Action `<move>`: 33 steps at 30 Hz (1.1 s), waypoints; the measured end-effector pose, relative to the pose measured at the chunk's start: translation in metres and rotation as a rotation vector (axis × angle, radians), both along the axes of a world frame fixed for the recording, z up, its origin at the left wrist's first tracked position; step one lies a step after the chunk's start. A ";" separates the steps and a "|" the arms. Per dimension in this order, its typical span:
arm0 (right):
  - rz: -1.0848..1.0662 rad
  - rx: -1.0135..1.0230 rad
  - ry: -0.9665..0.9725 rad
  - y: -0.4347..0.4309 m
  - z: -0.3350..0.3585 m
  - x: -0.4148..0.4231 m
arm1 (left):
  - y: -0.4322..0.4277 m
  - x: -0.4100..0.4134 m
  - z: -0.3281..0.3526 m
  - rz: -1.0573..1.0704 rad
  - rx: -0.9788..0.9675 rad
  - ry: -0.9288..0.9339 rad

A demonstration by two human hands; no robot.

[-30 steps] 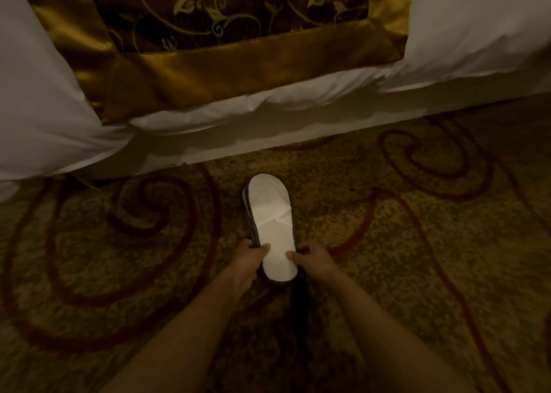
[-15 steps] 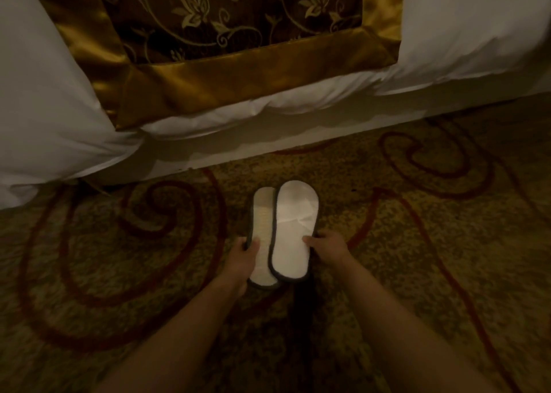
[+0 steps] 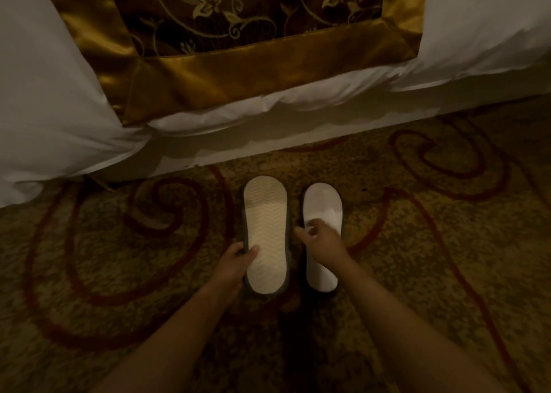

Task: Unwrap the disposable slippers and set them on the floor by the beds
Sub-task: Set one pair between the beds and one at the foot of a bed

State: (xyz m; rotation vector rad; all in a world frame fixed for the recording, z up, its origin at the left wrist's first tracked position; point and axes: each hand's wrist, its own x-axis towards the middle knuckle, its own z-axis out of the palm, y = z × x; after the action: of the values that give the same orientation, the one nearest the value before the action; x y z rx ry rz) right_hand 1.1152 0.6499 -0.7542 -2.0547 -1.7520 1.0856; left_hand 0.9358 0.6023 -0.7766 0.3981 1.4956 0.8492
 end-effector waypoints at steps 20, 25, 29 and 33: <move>0.497 0.165 0.284 0.006 0.033 0.008 | 0.002 -0.034 0.029 -0.051 -0.124 -0.594; 0.441 0.288 0.068 0.008 0.023 -0.010 | 0.003 -0.024 0.032 -0.175 -0.026 -0.428; 0.140 0.114 0.161 -0.003 0.007 -0.024 | 0.002 -0.018 0.024 0.016 0.001 -0.225; -0.033 -0.140 0.228 -0.012 -0.011 -0.029 | 0.000 -0.023 0.012 0.087 0.012 -0.102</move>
State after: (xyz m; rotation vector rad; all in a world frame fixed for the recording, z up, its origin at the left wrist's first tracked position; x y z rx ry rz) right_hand 1.0858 0.6380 -0.7647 -1.9381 -1.5670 1.4066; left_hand 0.9129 0.6026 -0.7644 0.2955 1.4218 0.9340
